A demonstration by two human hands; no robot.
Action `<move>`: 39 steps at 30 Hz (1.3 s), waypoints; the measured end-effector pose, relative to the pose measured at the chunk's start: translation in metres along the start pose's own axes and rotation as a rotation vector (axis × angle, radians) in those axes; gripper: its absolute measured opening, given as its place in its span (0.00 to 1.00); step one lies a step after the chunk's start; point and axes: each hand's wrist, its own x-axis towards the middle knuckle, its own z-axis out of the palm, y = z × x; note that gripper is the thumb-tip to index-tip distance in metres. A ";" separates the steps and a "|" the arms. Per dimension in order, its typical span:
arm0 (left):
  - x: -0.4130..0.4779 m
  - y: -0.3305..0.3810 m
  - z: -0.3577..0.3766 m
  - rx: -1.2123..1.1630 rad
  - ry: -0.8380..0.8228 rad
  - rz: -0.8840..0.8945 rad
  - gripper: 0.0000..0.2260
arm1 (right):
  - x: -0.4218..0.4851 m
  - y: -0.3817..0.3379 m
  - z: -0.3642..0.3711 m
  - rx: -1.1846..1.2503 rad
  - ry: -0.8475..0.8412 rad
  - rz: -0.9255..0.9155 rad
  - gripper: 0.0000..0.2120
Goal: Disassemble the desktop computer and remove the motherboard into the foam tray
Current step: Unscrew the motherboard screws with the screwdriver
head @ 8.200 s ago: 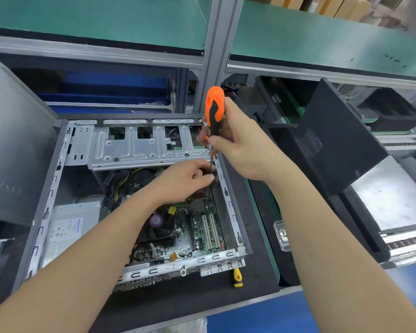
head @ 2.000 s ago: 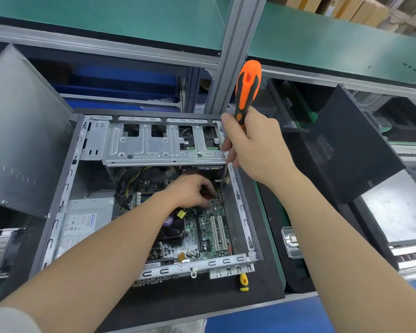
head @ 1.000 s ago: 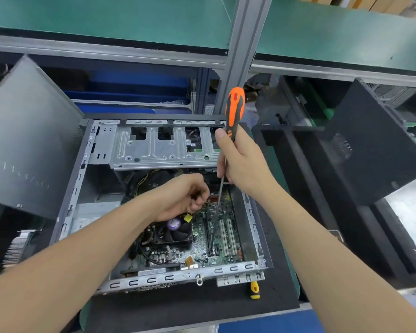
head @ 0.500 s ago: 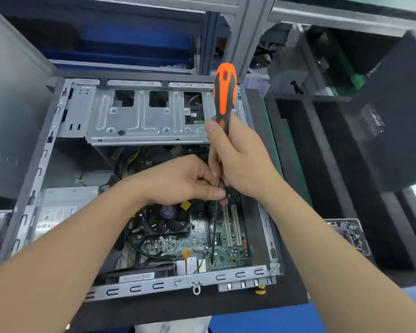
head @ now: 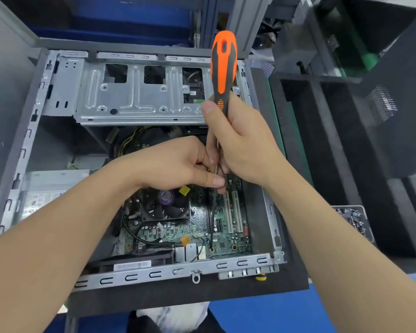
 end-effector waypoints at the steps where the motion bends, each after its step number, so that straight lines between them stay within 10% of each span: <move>1: 0.000 0.000 0.000 0.002 -0.002 0.004 0.06 | 0.000 0.000 0.000 0.009 0.005 0.001 0.10; 39: -0.001 0.003 0.004 -0.055 -0.072 0.076 0.06 | -0.003 -0.005 -0.008 0.302 -0.220 -0.034 0.06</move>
